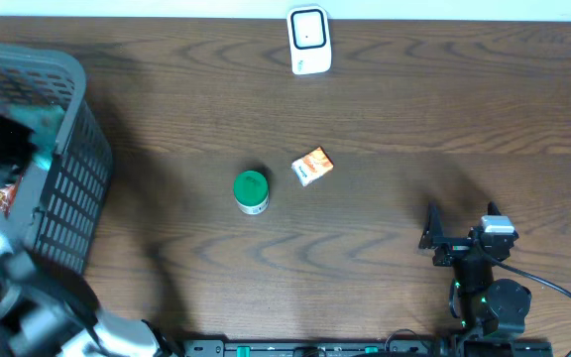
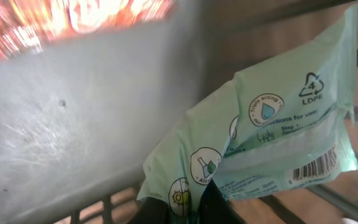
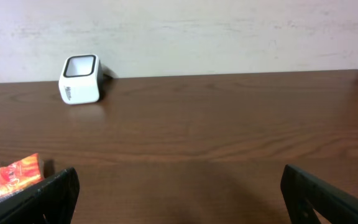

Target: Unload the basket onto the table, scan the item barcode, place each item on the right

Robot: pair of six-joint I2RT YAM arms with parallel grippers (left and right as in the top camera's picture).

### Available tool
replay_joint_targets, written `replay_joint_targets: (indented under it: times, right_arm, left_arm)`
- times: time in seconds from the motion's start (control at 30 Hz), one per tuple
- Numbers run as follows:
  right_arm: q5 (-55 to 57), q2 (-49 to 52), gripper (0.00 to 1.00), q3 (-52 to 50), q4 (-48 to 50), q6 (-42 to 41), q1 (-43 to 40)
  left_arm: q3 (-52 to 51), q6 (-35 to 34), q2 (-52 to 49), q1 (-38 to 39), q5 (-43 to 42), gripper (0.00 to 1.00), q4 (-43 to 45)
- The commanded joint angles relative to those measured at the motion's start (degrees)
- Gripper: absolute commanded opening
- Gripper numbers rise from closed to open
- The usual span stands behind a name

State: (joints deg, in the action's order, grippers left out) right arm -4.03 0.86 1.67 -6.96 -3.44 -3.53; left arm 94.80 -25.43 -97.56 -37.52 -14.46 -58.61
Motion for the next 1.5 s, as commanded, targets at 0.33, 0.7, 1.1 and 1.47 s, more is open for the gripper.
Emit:
replay_joint_targets:
  times: [0.33,0.7,1.1,1.47]
  right_arm:
    - [0.1,-0.1,0.99,0.2,-0.5,-0.2,-0.5]
    - [0.1,-0.1,0.99,0.2,-0.5,-0.2,-0.5]
    - [0.1,-0.1,0.99,0.2,-0.5,-0.2,-0.5]
    - [0.1,-0.1,0.99,0.2,-0.5,-0.2,-0.5]
  left_arm:
    - [1.5,-1.5,29.0,12.0,-12.6,0.07,-1.0]
    - [-5.4,-0.1,12.5,51.6,-13.4,0.08,12.4]
    - [-5.4,-0.1,-13.7,71.5,-13.4,0.08,19.7]
    - [-5.4,0.1,-22.0,74.9,-10.4,0.13,21.0]
